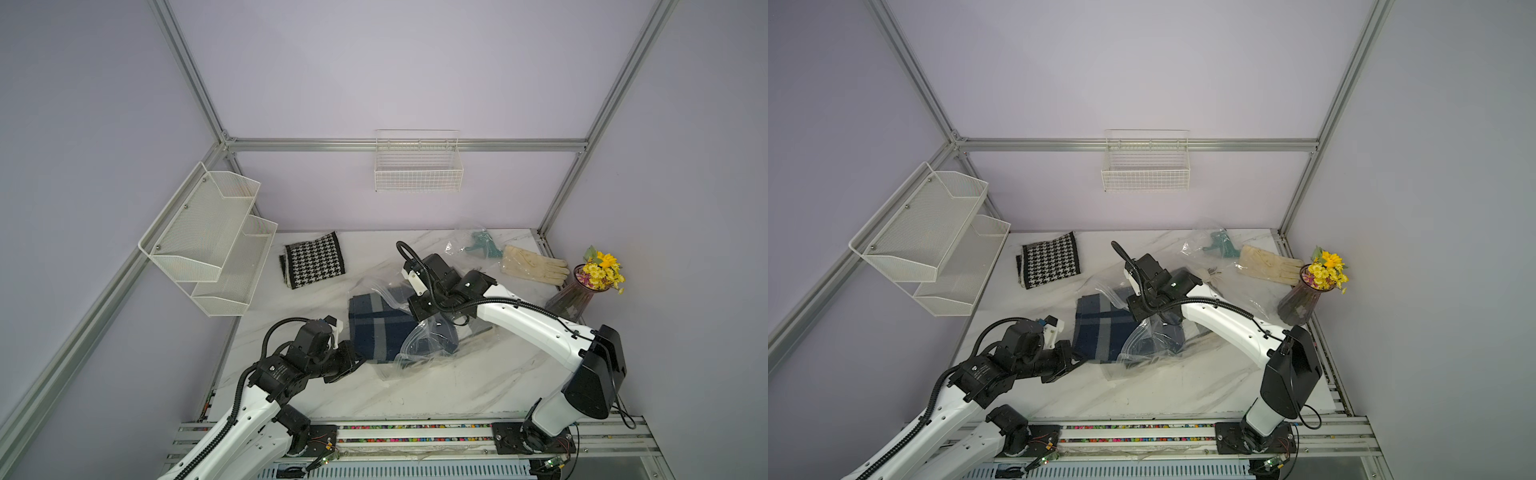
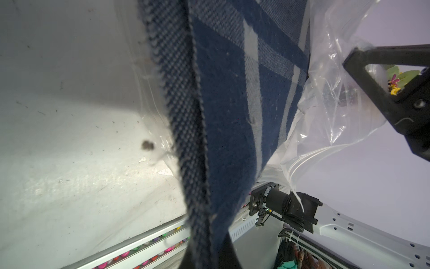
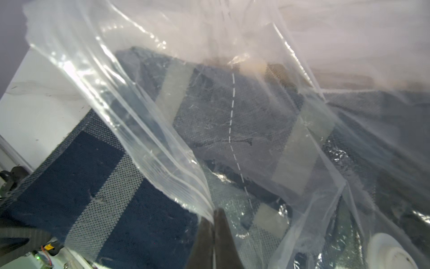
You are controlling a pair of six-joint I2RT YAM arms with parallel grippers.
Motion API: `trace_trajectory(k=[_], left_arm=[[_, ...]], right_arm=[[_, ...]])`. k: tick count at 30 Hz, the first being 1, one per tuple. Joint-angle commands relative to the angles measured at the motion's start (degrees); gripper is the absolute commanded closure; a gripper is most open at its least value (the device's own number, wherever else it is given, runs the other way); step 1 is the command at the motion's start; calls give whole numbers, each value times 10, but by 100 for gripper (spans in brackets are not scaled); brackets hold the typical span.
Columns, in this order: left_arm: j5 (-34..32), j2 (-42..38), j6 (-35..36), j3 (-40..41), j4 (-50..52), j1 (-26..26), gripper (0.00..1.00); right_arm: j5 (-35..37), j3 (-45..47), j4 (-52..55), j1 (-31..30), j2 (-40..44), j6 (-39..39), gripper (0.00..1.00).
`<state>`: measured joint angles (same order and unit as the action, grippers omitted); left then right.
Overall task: Take the scarf out of the vacuum bag
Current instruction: Take out the scarf from the vacuum bag.
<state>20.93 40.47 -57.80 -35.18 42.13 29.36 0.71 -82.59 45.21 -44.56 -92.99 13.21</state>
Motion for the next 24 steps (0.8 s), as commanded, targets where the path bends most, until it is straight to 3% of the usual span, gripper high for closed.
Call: trace_trajectory(k=[1,12,18,24], left_arm=[[16,17,37,-18,0,-17,100],[74,134,113,-59,-57,-81,100],[112,226,120,-111,-108,-82,100],[112,268,127,-152,-135,-76,100]], right_arm=[[57,14,-33,15,-11,14,100],[97,76,-95,95,17,59,100],[100,86,-96,139,24,61,100],[100,93,-93,183,40,57,100]])
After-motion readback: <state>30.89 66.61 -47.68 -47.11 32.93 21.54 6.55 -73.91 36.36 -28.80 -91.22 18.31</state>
